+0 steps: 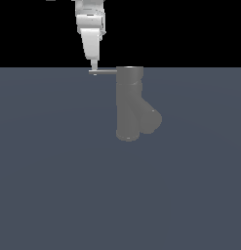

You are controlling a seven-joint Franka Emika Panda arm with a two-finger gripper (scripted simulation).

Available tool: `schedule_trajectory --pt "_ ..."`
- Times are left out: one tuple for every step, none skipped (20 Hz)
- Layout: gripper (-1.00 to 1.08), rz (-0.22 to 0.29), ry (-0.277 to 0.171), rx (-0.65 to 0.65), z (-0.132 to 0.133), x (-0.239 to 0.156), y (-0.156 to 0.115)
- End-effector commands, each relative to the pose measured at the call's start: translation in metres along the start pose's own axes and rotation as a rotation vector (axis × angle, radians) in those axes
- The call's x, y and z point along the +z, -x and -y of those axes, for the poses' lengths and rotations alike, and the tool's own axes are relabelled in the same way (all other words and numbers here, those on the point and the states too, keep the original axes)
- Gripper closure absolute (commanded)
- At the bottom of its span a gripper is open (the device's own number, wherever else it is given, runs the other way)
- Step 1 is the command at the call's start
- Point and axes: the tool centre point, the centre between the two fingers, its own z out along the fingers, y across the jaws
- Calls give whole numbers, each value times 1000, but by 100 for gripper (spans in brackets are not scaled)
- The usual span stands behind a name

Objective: Turn on the faucet by rotating a designated handle.

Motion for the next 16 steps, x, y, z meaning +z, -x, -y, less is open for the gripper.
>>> schedule_trajectory --pt "108 -1 6 1 -9 0 -1" --pt "108 -1 6 1 -12 0 -1" --pt "108 -1 6 1 -15 0 -1" --pt "108 -1 6 1 -17 0 -1" --pt "108 -1 6 1 -20 0 -1" --pt "108 -1 6 2 -23 0 -2" --pt "108 -1 6 2 -26 0 -2" --pt "108 -1 6 2 -28 0 -2" --pt "108 -1 6 2 -31 0 -2" --pt "108 -1 6 2 -34 0 -3" --pt "108 -1 6 2 -37 0 -3" --pt "108 -1 6 2 -40 0 -3" --pt "108 -1 6 2 -43 0 -3" --pt "108 -1 6 2 -46 0 -3" --pt "108 -1 6 2 -48 0 -3" --pt "108 -1 6 2 -51 0 -3"
